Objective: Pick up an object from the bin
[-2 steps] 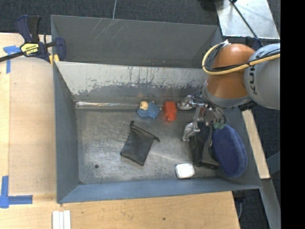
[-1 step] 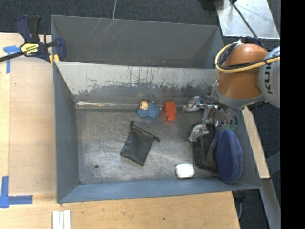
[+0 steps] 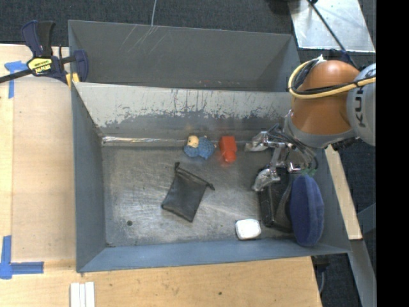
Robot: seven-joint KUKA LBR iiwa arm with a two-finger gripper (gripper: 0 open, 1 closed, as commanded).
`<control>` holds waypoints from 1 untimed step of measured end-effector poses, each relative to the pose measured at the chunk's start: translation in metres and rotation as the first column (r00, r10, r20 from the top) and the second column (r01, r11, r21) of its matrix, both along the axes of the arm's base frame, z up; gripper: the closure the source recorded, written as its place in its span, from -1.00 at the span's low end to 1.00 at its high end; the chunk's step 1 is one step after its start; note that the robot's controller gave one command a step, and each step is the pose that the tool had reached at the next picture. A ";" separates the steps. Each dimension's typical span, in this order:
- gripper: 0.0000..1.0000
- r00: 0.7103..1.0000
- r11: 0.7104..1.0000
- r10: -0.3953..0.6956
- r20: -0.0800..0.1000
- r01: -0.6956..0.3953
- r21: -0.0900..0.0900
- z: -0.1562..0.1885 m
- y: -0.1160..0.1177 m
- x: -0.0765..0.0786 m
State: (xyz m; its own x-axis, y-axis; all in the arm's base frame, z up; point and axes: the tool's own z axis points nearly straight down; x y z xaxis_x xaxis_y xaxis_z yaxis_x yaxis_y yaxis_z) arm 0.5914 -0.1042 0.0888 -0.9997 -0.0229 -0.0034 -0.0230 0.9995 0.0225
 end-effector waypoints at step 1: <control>-1.00 1.000 1.000 0.028 0.001 -0.028 0.003 0.000 0.000 0.000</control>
Offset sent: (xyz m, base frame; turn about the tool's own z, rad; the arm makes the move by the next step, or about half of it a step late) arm -0.0135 -0.0362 0.0025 -0.0856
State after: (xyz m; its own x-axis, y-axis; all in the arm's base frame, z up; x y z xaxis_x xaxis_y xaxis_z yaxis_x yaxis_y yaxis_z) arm 0.5912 -0.1042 0.0890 -0.9987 -0.0506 -0.0047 -0.0507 0.9984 0.0252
